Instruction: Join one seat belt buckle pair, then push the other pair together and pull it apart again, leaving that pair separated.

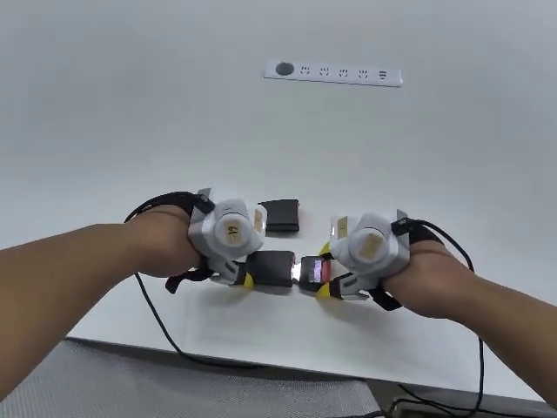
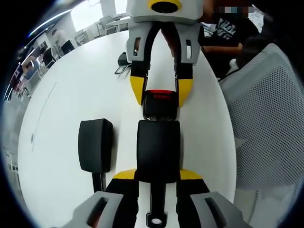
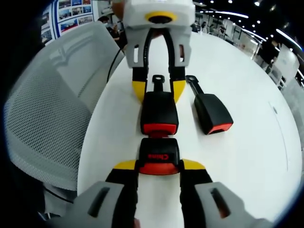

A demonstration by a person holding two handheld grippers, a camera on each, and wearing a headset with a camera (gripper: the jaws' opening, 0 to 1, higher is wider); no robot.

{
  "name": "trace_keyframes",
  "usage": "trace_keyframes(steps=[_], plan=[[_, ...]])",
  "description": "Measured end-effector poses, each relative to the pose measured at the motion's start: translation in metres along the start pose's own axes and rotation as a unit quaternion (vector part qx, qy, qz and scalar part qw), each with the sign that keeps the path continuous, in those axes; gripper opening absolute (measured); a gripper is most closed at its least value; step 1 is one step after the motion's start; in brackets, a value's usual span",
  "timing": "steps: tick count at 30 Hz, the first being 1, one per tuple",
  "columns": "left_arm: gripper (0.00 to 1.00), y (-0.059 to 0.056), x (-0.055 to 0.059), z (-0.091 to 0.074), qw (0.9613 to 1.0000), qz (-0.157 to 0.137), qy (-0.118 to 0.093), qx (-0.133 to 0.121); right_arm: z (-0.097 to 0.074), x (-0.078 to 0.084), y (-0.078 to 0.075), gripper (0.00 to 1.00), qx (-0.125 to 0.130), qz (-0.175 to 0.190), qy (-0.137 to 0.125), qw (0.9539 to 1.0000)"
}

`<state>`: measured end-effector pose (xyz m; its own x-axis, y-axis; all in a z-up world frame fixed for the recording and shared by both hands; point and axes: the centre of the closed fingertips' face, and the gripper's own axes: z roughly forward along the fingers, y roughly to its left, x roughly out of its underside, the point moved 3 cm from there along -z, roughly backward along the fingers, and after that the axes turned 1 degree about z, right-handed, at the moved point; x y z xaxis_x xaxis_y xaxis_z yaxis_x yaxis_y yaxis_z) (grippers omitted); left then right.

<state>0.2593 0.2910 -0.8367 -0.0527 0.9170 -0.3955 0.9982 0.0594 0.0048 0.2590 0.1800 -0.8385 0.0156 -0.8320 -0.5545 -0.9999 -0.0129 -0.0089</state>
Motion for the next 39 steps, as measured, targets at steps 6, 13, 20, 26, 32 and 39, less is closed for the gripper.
trace_keyframes(steps=[6,13,20,26,32,39], plan=[[0.30,0.0000,-0.0005,0.0001,1.0000,-0.001,-0.001,0.000,0.0009,-0.0004,0.0005,0.33,-0.001,-0.003,0.009,1.0000],[0.31,0.0000,-0.0015,0.0008,0.9999,0.000,0.013,-0.003,0.0013,-0.0002,0.0005,0.35,-0.002,-0.012,0.016,0.9998],[0.32,0.0001,-0.0010,0.0001,0.9998,-0.009,0.014,-0.005,0.0016,0.0007,0.0001,0.35,0.000,-0.009,0.023,0.9997],[0.32,-0.0007,0.0009,-0.0012,0.9994,-0.029,0.006,-0.017,0.0015,0.0010,0.0000,0.35,0.001,-0.002,0.024,0.9997],[0.32,-0.0002,0.0009,-0.0008,0.9989,-0.041,0.009,-0.019,0.0014,0.0001,-0.0002,0.36,0.000,0.004,0.035,0.9994],[0.36,0.0017,0.0055,-0.0072,0.9986,-0.022,0.027,-0.040,-0.0053,-0.0014,-0.0048,0.44,0.031,-0.011,0.042,0.9986]])
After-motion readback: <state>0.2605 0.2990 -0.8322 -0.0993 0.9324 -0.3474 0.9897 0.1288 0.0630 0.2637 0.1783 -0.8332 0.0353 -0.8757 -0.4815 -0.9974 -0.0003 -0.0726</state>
